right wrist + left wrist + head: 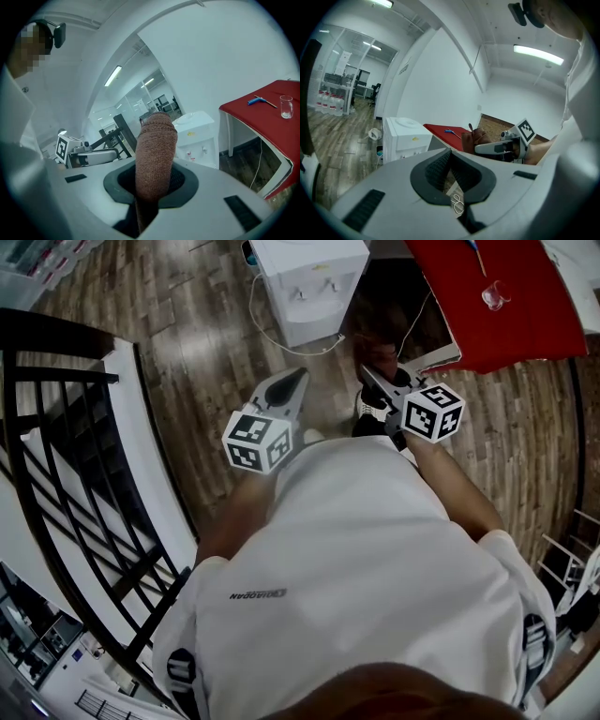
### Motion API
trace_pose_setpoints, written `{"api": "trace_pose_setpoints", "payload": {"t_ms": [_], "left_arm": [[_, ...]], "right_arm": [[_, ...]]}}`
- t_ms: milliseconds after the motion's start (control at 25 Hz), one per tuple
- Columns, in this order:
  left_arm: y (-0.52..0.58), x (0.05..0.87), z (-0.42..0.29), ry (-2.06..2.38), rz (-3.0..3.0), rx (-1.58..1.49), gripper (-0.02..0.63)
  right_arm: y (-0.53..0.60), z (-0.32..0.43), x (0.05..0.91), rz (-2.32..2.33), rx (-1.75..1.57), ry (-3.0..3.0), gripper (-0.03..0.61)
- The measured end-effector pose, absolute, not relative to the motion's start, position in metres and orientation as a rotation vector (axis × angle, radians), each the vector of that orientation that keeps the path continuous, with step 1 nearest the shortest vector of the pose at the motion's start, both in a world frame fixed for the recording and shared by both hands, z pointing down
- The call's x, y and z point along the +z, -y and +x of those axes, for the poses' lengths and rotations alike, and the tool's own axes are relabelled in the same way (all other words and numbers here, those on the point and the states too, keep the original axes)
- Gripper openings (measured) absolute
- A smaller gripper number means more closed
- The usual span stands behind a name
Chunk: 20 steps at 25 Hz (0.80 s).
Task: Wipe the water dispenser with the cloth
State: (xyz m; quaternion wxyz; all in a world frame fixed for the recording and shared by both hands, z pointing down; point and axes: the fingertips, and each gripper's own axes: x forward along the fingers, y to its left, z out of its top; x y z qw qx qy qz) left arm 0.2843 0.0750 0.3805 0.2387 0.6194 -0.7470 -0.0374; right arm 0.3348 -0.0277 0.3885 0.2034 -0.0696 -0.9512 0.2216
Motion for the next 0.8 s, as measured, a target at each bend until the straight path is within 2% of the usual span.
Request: {"api": "trace_pose_setpoints", "payload": {"t_ms": [560, 800], "left_arm": [[-0.041, 0.383, 0.23, 2.131, 1.628, -0.025, -0.008], [0.009, 0.393, 0.2, 2.12, 1.598, 0.04, -0.008]], "right_arm": [[0.09, 0.261, 0.397, -0.271, 0.581, 2.661, 0.064], [0.156, 0.215, 0.409, -0.281, 0.354, 2.628, 0.064]]}}
